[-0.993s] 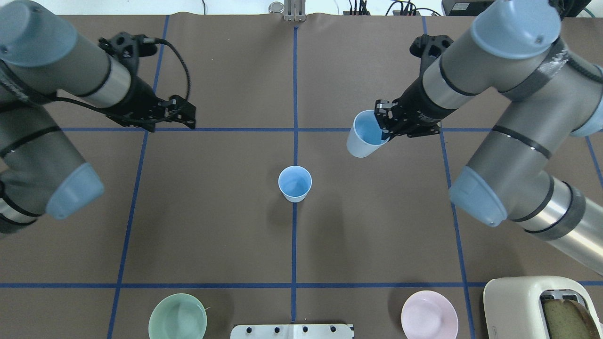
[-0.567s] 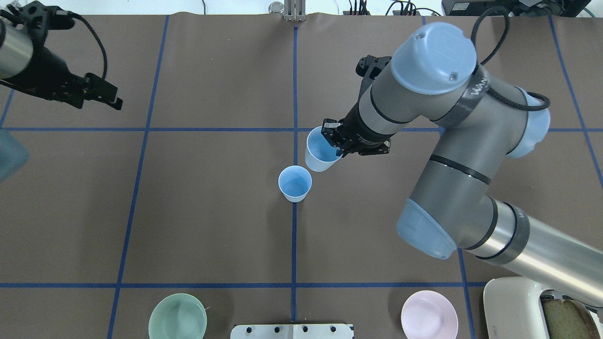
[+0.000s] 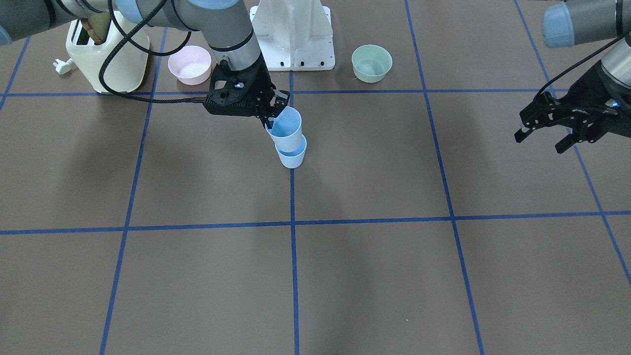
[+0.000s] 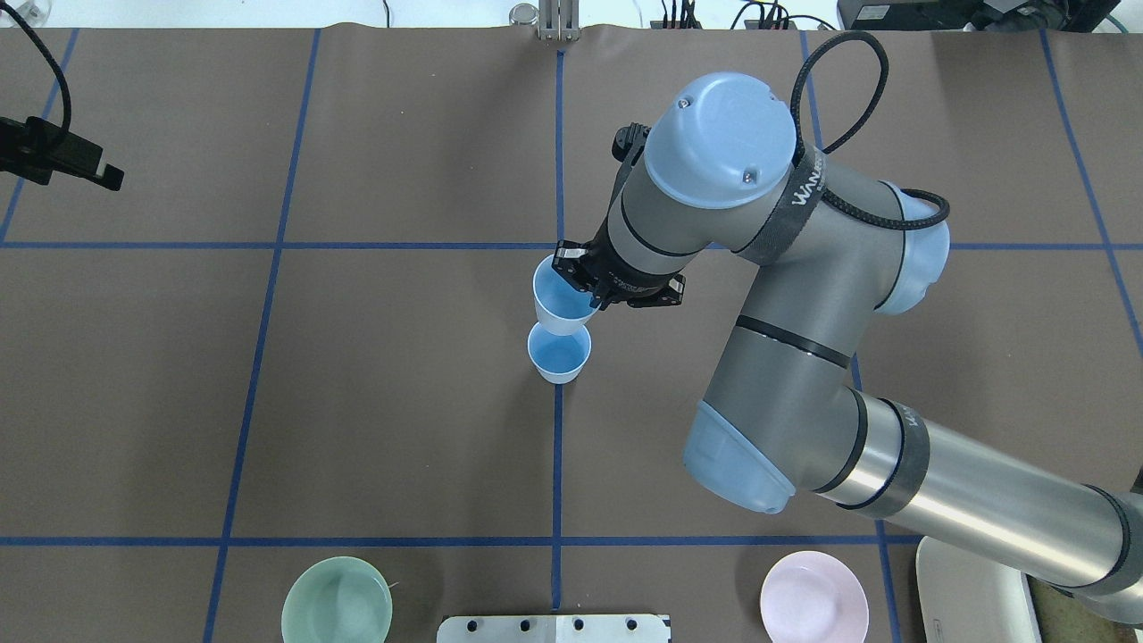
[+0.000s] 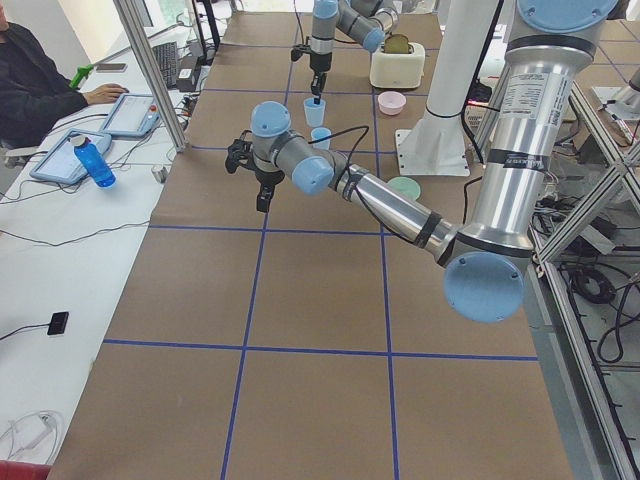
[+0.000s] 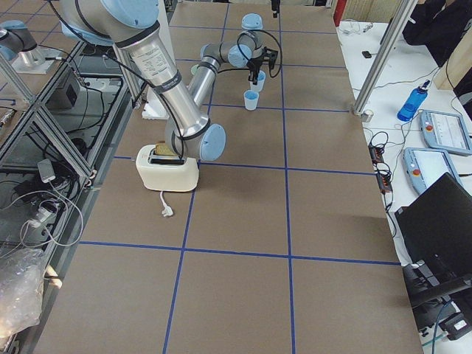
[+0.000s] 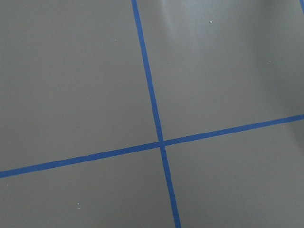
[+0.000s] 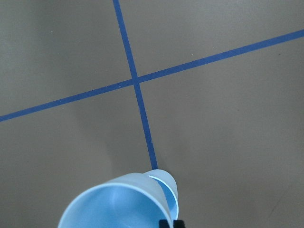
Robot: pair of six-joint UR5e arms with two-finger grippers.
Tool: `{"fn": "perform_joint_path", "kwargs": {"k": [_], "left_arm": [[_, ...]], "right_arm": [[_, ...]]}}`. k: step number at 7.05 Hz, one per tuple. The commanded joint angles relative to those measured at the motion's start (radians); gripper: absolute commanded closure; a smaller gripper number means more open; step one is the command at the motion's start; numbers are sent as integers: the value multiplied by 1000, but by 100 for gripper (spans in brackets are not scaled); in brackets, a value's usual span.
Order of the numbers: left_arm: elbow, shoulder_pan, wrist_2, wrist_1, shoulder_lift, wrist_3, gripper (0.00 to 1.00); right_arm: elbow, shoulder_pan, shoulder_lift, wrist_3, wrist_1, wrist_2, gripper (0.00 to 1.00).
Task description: Stack blue cups with both arms
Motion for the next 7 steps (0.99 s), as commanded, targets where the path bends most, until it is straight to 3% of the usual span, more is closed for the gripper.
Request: {"fn": "perform_joint_path", "kwargs": {"k": [1, 2, 4, 7], "left_arm": [[31, -110, -80, -5, 1, 8, 3], [63, -163, -152, 4, 1, 94, 3], [71, -196, -167, -9, 24, 120, 3], [73, -204, -162, -133, 113, 120, 3]], "right_arm": [[-10, -23, 2, 2, 1, -25, 100], [-15, -28, 4, 2, 1, -30, 100], [-15, -31, 4, 2, 1, -31, 100], [-29, -33, 8, 2, 6, -31, 100]]}}
